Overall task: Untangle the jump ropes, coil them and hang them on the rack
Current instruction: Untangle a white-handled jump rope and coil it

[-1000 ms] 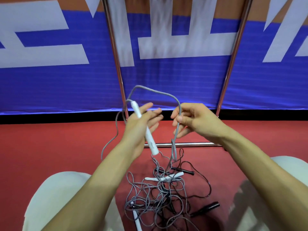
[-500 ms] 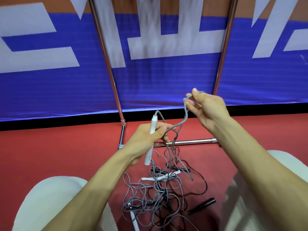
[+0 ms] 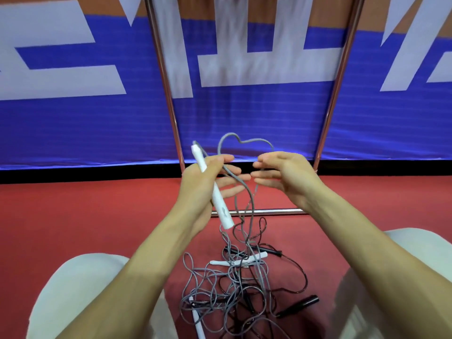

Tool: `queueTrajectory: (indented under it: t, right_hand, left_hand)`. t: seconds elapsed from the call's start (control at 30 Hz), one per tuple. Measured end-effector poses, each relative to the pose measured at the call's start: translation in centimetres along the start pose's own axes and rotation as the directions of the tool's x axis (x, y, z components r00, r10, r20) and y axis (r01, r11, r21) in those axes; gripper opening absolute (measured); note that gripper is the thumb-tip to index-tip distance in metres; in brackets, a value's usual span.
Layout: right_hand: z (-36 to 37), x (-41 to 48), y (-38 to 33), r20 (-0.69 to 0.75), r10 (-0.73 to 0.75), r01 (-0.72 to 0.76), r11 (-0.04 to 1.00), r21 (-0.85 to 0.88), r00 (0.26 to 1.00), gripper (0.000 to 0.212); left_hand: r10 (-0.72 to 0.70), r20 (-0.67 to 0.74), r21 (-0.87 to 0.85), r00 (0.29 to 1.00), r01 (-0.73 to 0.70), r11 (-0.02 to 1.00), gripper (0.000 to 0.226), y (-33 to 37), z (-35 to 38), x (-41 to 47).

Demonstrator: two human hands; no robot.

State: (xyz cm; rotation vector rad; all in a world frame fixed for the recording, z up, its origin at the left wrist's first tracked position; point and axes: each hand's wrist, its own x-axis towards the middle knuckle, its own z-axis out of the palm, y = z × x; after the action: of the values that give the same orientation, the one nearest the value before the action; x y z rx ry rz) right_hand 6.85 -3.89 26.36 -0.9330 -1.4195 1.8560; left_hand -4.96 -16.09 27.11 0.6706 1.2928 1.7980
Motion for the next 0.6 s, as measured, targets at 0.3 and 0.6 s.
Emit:
queueTrajectory:
  t: [0.3, 0.6]
  right_hand:
    - [1.5, -0.9, 3.4, 0.491, 0.085, 0.384, 0.515, -0.766, 0.867, 0.012]
    - [1.6, -0.7, 1.8, 0.140, -0.177, 0.213, 0.927, -0.308, 0.974, 0.019]
  left_hand:
    - [0.098, -0.125, -0.511, 0.987, -0.149, 0.847, 0.016, 2.4, -1.2, 0.2]
    - [0.126, -0.179, -0.354, 0.976, -0.183, 0.917, 0.016, 1.8, -1.8, 0.6]
